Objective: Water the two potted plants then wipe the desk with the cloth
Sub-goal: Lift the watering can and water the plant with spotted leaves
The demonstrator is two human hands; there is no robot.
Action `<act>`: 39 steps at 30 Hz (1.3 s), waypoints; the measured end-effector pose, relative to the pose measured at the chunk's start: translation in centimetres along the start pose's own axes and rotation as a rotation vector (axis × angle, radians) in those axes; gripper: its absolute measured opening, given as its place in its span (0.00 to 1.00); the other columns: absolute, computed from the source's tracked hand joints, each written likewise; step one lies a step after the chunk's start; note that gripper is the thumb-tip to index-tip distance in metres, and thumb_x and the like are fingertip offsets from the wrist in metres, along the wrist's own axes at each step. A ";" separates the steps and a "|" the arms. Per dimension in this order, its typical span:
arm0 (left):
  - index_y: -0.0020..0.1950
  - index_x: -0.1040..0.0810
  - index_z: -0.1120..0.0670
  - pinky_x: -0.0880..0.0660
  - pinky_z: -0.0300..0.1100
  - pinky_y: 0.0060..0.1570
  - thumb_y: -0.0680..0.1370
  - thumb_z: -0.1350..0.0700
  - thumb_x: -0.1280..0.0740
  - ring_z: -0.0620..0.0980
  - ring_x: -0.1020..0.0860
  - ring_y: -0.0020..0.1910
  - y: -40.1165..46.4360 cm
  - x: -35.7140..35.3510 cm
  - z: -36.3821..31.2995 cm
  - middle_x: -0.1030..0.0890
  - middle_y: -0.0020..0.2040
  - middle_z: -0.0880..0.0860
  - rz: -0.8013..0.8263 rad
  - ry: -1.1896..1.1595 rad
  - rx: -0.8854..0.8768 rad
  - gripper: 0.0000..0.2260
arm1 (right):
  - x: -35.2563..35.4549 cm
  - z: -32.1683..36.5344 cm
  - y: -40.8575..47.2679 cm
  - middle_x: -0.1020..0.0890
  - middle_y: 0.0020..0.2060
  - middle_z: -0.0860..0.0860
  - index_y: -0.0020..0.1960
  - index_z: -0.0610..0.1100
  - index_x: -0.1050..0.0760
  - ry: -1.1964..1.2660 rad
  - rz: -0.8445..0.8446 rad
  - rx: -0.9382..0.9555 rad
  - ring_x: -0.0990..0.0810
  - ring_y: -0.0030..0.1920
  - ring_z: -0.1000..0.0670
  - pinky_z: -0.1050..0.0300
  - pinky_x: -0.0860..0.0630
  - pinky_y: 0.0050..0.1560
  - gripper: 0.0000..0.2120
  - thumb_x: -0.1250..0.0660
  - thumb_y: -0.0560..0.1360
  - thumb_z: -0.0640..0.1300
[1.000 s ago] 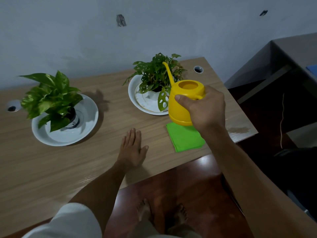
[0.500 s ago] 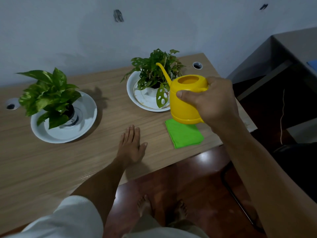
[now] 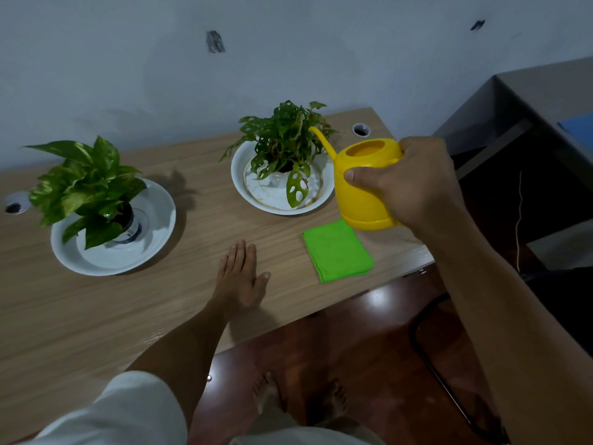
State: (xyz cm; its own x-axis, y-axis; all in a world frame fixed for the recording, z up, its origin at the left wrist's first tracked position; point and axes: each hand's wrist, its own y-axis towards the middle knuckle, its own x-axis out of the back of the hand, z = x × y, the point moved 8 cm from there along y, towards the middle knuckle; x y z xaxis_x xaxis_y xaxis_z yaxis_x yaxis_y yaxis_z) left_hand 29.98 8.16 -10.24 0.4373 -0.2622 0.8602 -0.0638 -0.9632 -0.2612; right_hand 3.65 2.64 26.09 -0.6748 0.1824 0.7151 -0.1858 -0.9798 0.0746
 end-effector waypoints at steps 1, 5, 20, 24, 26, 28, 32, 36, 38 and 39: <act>0.84 0.55 0.52 0.61 0.53 0.81 0.75 0.31 0.57 0.54 0.60 0.84 0.0 0.0 0.0 0.58 0.85 0.56 0.002 -0.003 -0.001 0.42 | 0.2 0.2 0.2 0.20 0.43 0.43 0.50 0.36 0.20 -0.006 -0.011 0.005 0.23 0.42 0.48 0.54 0.32 0.39 0.27 0.17 0.65 0.56; 0.84 0.56 0.52 0.63 0.52 0.80 0.75 0.30 0.58 0.53 0.61 0.84 -0.1 0.0 0.0 0.59 0.85 0.55 0.017 0.001 0.003 0.42 | 0.5 0.9 0.7 0.18 0.49 0.45 0.56 0.40 0.18 0.007 -0.046 0.023 0.18 0.51 0.44 0.54 0.30 0.44 0.31 0.17 0.63 0.60; 0.84 0.57 0.51 0.63 0.52 0.80 0.73 0.29 0.60 0.54 0.61 0.84 0.0 0.0 0.2 0.59 0.85 0.55 0.035 0.001 0.011 0.44 | -0.9 2.5 -0.1 0.14 0.48 0.46 0.53 0.44 0.18 0.085 0.060 0.006 0.15 0.48 0.45 0.41 0.16 0.51 0.31 0.18 0.57 0.61; 0.84 0.58 0.51 0.64 0.51 0.80 0.73 0.28 0.60 0.53 0.62 0.83 0.0 0.0 0.1 0.60 0.84 0.55 0.044 0.001 0.012 0.44 | -0.9 2.1 -0.4 0.14 0.50 0.44 0.56 0.42 0.18 0.055 0.096 0.035 0.15 0.49 0.43 0.40 0.17 0.51 0.39 0.21 0.55 0.67; 0.84 0.57 0.50 0.64 0.51 0.80 0.73 0.29 0.60 0.53 0.62 0.83 0.0 0.0 0.1 0.60 0.84 0.55 0.045 0.002 0.014 0.44 | -0.8 1.7 -0.3 0.15 0.48 0.42 0.54 0.40 0.18 0.035 0.105 0.049 0.15 0.47 0.42 0.39 0.17 0.47 0.40 0.23 0.53 0.69; 0.84 0.57 0.51 0.64 0.51 0.80 0.74 0.29 0.59 0.53 0.61 0.83 0.0 0.0 0.0 0.60 0.85 0.55 0.039 0.005 0.014 0.43 | -0.6 1.2 -0.2 0.15 0.46 0.40 0.50 0.39 0.19 0.003 0.099 0.062 0.15 0.45 0.41 0.39 0.17 0.44 0.37 0.22 0.55 0.68; 0.84 0.57 0.51 0.64 0.51 0.80 0.76 0.31 0.57 0.53 0.61 0.83 0.0 -0.1 0.1 0.59 0.85 0.55 0.029 0.017 0.007 0.41 | 0.0 0.6 0.4 0.21 0.47 0.42 0.48 0.45 0.25 -0.054 0.067 0.105 0.21 0.45 0.45 0.55 0.31 0.38 0.27 0.17 0.63 0.61; 0.84 0.57 0.51 0.64 0.50 0.79 0.80 0.33 0.53 0.53 0.62 0.83 0.1 -0.2 0.2 0.59 0.85 0.55 0.029 0.020 0.003 0.38 | 0.7 0.6 0.8 0.24 0.43 0.43 0.45 0.43 0.27 -0.102 -0.010 0.114 0.25 0.44 0.47 0.56 0.36 0.39 0.27 0.17 0.64 0.60; 0.84 0.57 0.51 0.64 0.50 0.80 0.80 0.32 0.53 0.53 0.61 0.84 0.0 -0.3 0.3 0.59 0.85 0.55 0.019 0.018 0.000 0.38 | 0.9 0.9 0.9 0.24 0.44 0.44 0.46 0.44 0.26 -0.104 -0.042 0.117 0.26 0.45 0.47 0.55 0.36 0.41 0.27 0.18 0.64 0.61; 0.84 0.57 0.51 0.64 0.50 0.80 0.78 0.31 0.55 0.53 0.61 0.84 0.0 -0.2 0.3 0.59 0.85 0.55 0.015 0.017 0.003 0.39 | 1.0 1.1 0.9 0.24 0.44 0.44 0.45 0.45 0.26 -0.093 -0.054 0.126 0.26 0.44 0.47 0.55 0.36 0.40 0.26 0.18 0.63 0.61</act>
State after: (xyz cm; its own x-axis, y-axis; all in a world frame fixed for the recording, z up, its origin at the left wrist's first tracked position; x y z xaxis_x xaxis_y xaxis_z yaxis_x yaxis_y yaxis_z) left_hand 30.16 8.24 -10.59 0.4214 -0.2778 0.8633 -0.0678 -0.9589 -0.2755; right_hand 3.59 1.82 27.68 -0.5964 0.2326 0.7683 -0.1250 -0.9723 0.1974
